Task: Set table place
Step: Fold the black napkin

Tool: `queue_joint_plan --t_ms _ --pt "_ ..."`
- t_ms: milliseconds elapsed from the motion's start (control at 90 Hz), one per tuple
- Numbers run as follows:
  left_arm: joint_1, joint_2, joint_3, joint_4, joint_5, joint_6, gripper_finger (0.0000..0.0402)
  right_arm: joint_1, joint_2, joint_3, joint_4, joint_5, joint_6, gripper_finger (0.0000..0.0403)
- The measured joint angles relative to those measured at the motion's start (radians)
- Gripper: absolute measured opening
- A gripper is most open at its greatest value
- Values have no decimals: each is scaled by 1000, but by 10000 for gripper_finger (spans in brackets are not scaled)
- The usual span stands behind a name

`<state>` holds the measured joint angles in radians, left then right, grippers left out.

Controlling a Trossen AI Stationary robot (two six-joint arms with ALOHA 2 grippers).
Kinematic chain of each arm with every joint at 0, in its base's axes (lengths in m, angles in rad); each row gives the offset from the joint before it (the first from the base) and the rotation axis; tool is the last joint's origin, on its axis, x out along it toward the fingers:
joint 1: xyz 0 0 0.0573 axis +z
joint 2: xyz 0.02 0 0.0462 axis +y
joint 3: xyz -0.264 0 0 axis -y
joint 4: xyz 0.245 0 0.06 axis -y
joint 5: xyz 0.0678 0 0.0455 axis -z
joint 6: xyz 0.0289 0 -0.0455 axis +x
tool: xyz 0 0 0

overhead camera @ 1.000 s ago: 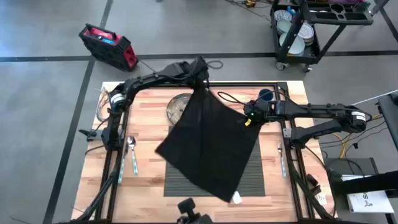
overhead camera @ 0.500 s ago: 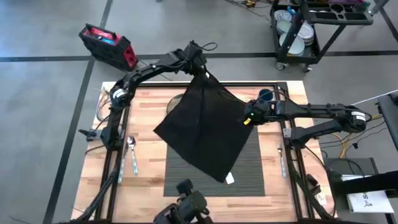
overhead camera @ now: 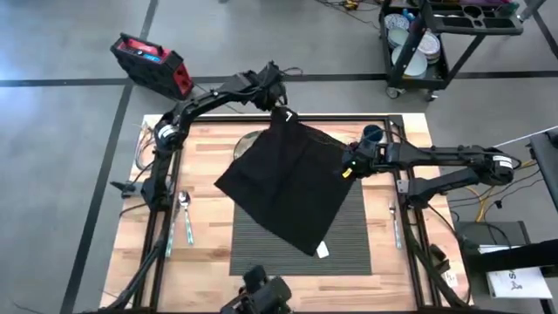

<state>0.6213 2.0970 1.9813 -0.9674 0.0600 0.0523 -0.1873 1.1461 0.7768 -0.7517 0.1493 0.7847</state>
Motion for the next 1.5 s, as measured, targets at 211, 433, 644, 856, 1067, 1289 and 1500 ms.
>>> queue_joint_plan --t_ms 211,433,644,856,1067,1289,1500 --pt "-172 -98 -155 -44 30 -33 260 141 0 -52 -4 0 76 0" --pt "-408 -322 -472 254 -34 -259 224 352 0 -180 256 -35 201 0" --pt "-618 -506 -759 598 -52 -530 195 537 12 -281 657 -51 244 0" --pt "-766 -547 -935 823 -164 -746 171 664 89 -272 735 -44 90 0" --pt "-829 -512 -1005 884 -211 -850 150 731 258 -212 745 -45 -93 0" --pt "-832 -451 -1008 881 -204 -892 134 728 374 -134 775 -52 -74 0" --pt "-834 -431 -1008 879 -201 -901 120 731 449 -56 811 -52 -217 7"
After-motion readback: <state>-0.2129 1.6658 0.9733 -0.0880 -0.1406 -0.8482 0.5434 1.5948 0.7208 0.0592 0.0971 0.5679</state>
